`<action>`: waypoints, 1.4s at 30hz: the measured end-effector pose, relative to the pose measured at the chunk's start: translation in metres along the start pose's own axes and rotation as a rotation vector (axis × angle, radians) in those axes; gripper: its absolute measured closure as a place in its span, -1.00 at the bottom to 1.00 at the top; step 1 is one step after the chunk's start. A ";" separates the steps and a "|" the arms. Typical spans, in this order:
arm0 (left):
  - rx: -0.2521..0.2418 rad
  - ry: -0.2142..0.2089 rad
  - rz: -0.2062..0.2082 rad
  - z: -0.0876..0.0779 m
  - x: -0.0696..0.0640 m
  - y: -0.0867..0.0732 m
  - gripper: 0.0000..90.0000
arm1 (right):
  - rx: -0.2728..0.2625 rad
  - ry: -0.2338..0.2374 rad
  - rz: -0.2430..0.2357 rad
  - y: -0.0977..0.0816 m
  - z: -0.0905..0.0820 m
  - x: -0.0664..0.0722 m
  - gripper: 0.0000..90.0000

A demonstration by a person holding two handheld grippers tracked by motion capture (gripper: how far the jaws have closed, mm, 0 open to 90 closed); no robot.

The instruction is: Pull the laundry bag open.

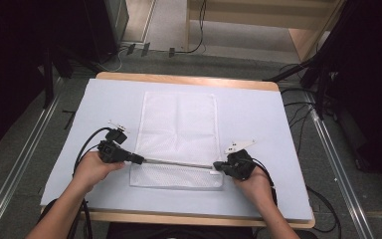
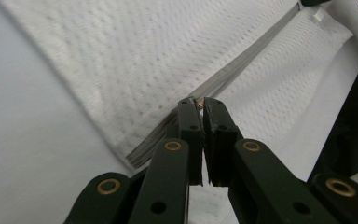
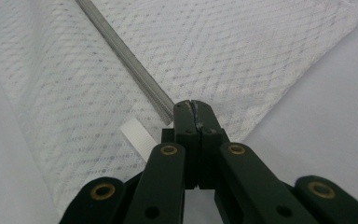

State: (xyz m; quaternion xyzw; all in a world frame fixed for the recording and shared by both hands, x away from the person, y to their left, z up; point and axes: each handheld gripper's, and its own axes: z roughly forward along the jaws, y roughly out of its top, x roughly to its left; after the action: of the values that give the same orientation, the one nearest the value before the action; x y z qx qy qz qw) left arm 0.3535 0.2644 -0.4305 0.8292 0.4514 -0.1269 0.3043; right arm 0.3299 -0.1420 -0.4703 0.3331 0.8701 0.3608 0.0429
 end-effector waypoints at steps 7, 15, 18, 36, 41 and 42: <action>-0.001 0.054 -0.018 -0.005 0.002 -0.008 0.96 | 0.010 0.011 0.005 0.001 0.000 -0.001 1.00; -0.014 0.059 -0.052 -0.009 0.008 -0.013 0.96 | 0.016 0.023 -0.004 0.004 0.002 -0.001 1.00; -0.017 0.050 -0.057 -0.008 0.008 -0.013 0.96 | 0.021 0.027 -0.002 0.004 0.002 -0.002 1.00; -0.231 0.141 0.131 -0.020 0.004 -0.013 0.03 | -0.107 0.045 0.038 0.011 -0.018 -0.015 0.32; -0.253 0.193 0.131 -0.023 0.010 -0.013 -0.10 | -0.144 0.010 0.054 0.010 -0.026 -0.022 0.20; -0.260 0.197 0.126 -0.025 0.012 -0.013 -0.11 | -0.150 0.003 0.057 0.009 -0.028 -0.024 0.18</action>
State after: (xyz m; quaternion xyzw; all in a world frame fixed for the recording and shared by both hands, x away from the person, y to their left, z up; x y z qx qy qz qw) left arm 0.3475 0.2932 -0.4221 0.8179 0.4388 0.0337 0.3707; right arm 0.3447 -0.1686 -0.4477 0.3531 0.8309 0.4264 0.0561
